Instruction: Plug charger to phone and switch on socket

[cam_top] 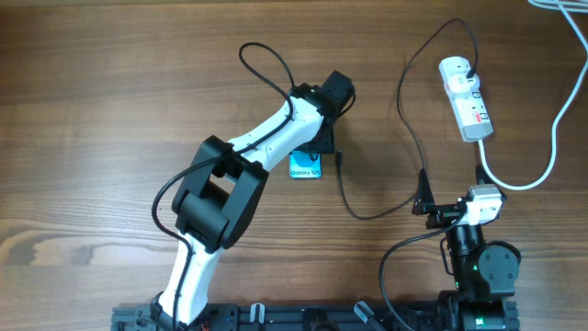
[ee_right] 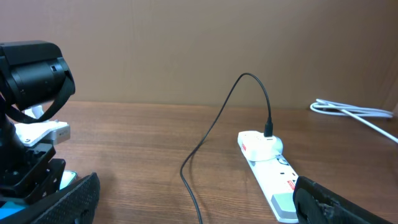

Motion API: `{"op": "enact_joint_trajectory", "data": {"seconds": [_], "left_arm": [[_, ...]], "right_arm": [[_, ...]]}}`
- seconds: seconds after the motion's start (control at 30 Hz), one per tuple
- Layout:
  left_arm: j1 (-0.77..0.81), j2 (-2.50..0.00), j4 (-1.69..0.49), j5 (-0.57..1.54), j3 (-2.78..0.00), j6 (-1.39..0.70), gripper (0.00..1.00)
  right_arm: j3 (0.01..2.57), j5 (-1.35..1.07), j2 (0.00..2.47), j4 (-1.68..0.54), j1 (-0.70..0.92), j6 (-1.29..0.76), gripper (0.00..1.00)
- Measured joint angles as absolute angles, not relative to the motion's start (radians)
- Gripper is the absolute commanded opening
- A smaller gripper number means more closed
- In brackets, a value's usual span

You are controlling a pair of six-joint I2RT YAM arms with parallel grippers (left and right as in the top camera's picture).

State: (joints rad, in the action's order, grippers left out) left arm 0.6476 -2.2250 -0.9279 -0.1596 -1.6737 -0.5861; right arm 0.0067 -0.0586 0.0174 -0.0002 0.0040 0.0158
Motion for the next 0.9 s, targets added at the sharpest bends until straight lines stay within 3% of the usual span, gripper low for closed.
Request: {"op": "enact_joint_trajectory", "data": {"seconds": [0.9], "left_arm": [[0.551, -2.220, -0.996, -0.016, -1.674, -0.586, 0.67]], "right_arm": [[0.007, -0.059, 0.017, 0.000, 0.004, 0.016, 1.00]]}}
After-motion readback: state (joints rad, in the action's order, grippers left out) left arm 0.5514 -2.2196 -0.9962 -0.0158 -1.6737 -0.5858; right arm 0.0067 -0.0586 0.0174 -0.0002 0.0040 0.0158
